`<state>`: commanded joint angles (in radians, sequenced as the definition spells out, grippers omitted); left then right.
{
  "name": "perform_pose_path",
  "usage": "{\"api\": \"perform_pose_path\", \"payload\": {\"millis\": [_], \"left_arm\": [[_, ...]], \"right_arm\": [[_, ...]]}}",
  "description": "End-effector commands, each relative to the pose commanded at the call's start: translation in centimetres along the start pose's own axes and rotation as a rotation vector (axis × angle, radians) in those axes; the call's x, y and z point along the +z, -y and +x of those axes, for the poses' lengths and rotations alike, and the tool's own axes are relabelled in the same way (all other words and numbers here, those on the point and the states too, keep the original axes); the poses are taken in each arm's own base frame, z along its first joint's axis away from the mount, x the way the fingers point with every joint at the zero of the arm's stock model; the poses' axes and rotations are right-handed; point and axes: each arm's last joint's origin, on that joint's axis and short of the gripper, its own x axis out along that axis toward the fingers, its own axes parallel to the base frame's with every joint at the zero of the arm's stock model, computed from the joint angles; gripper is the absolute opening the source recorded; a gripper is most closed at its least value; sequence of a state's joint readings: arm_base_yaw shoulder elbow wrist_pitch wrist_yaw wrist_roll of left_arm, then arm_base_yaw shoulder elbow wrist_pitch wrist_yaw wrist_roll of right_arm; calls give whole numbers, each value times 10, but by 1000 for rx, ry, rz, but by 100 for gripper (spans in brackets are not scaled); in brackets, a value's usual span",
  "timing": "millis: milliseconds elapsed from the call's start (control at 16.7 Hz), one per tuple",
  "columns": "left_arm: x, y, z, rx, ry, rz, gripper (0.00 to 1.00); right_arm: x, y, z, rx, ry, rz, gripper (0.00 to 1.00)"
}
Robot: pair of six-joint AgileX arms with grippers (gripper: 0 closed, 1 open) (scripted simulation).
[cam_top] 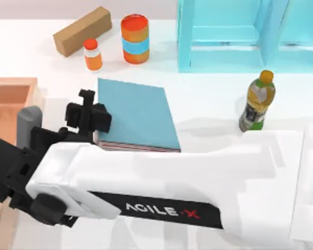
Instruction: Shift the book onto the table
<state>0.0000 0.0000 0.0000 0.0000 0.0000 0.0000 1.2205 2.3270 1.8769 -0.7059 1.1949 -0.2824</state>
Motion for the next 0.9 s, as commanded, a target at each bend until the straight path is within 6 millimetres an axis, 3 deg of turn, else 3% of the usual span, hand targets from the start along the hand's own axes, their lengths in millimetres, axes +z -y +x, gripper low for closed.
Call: {"api": "perform_pose_path", "payload": {"millis": [120, 240, 480, 540, 900], "left_arm": [[0, 0, 0, 0, 0, 0, 100], [0, 0, 0, 0, 0, 0, 100], [0, 0, 0, 0, 0, 0, 100], [0, 0, 0, 0, 0, 0, 100], [0, 0, 0, 0, 0, 0, 100]], "right_arm": [[6, -32, -20, -49, 18, -126, 0], [8, -47, -30, -74, 29, -186, 0], [8, -48, -31, -76, 31, -192, 0], [15, -18, -34, -78, 42, -103, 0], [9, -49, -36, -76, 31, -192, 0]]}}
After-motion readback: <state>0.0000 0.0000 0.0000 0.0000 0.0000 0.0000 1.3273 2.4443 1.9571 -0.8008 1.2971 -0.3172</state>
